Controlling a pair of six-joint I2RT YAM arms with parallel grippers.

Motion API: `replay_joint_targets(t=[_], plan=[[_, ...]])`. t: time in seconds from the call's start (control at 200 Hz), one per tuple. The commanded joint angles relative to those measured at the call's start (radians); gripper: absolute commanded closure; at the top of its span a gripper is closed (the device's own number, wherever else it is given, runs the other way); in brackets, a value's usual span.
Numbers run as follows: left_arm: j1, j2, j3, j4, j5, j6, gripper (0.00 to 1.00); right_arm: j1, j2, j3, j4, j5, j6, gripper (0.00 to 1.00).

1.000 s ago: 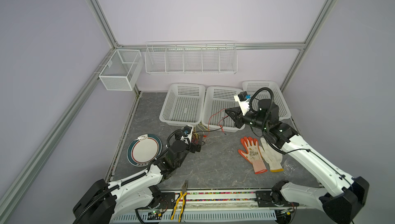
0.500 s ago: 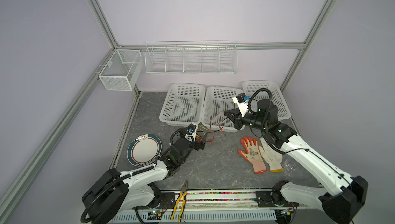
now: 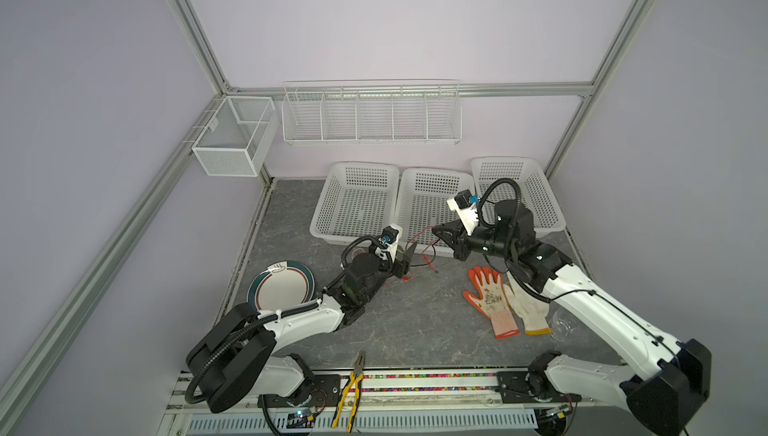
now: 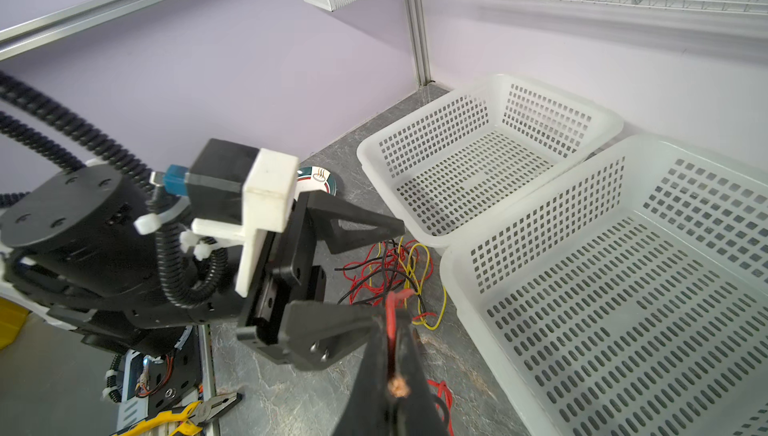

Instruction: Untangle the cables

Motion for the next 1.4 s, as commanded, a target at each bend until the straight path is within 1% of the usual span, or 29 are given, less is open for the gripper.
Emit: replay_joint_targets(t=[0.0,0.055,0.155,0.21,0.25,0.32,0.39,0.5,0.575,0.62,0.655,0.715,0.74,0.8,0.865,0.975,1.11,1.19,1.26,1.395], plan=[[0.007,0.03,0.024,0.063,-0.011,-0.008,0.46,0.006,-0.016,-0.028,0.022,-0.032,-0.02,0.93],[0.006,0.042,0.033,0.069,-0.015,-0.01,0.48,0.006,-0.02,-0.033,0.024,-0.039,-0.02,0.93],[0.006,0.067,0.053,0.074,-0.018,-0.009,0.48,0.006,-0.025,-0.045,0.026,-0.052,-0.019,0.93],[0.005,0.082,0.063,0.081,-0.015,-0.006,0.53,0.006,-0.03,-0.054,0.028,-0.056,-0.015,0.93],[0.006,0.092,0.071,0.082,-0.012,-0.007,0.61,0.006,-0.033,-0.06,0.028,-0.054,-0.011,0.93],[0.007,0.105,0.086,0.081,-0.018,-0.008,0.82,0.008,-0.041,-0.068,0.026,-0.044,-0.008,0.93],[0.006,0.11,0.096,0.076,-0.037,-0.013,1.0,0.008,-0.046,-0.076,0.015,-0.015,-0.003,0.93],[0.006,0.093,0.12,0.04,-0.077,-0.018,1.0,0.008,-0.048,-0.092,-0.012,0.047,0.0,0.93],[0.007,0.067,0.162,-0.054,-0.101,-0.023,1.0,0.008,-0.042,-0.111,-0.032,0.082,0.002,0.92],[0.007,0.049,0.182,-0.108,-0.104,-0.027,1.0,0.009,-0.038,-0.124,-0.038,0.095,0.007,0.9],[0.007,0.033,0.192,-0.137,-0.102,-0.027,1.0,0.009,-0.031,-0.135,-0.044,0.106,0.011,0.85],[0.007,0.005,0.202,-0.168,-0.102,-0.028,1.0,0.008,-0.022,-0.139,-0.05,0.125,0.018,0.81],[0.006,-0.008,0.204,-0.179,-0.102,-0.031,1.0,0.008,-0.019,-0.171,-0.052,0.132,0.019,0.79],[0.006,-0.038,0.212,-0.204,-0.103,-0.031,1.0,0.009,-0.01,-0.191,-0.053,0.161,0.026,0.7],[0.006,-0.067,0.227,-0.244,-0.104,-0.038,1.0,0.008,-0.003,-0.206,-0.055,0.201,0.029,0.57],[0.006,-0.113,0.262,-0.312,-0.068,-0.045,1.0,0.007,0.019,-0.222,-0.048,0.27,0.034,0.43],[0.005,-0.146,0.318,-0.368,-0.03,-0.051,1.0,0.006,0.05,-0.227,-0.028,0.327,0.038,0.39],[0.006,-0.149,0.37,-0.41,-0.016,-0.055,1.0,0.006,0.061,-0.227,-0.022,0.413,0.06,0.34],[0.006,-0.142,0.426,-0.442,-0.016,-0.061,1.0,-0.007,0.07,-0.229,-0.027,0.494,0.09,0.32],[0.007,-0.114,0.549,-0.502,-0.01,-0.066,1.0,-0.045,0.072,-0.248,-0.02,0.547,0.13,0.32]])
